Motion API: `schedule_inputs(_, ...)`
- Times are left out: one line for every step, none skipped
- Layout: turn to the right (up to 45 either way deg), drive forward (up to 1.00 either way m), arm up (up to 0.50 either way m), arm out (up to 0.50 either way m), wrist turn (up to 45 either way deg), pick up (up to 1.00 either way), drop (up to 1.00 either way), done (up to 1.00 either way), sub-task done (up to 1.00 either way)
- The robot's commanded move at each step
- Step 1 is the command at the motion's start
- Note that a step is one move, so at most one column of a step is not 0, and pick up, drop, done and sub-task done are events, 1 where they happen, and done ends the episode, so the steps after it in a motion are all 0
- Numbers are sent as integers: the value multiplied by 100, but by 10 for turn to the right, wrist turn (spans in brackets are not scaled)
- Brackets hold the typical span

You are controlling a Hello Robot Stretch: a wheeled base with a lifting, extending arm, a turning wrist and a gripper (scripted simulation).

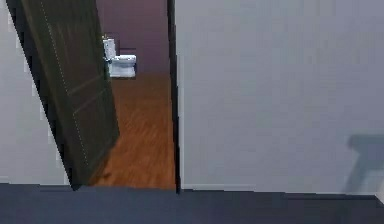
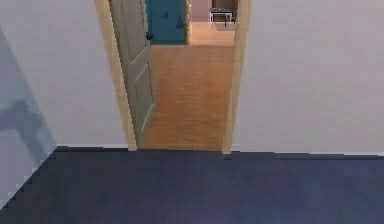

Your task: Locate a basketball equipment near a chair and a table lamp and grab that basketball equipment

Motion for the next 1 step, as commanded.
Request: schedule_inputs(-390,0,0,0,0,0,0,0,0)
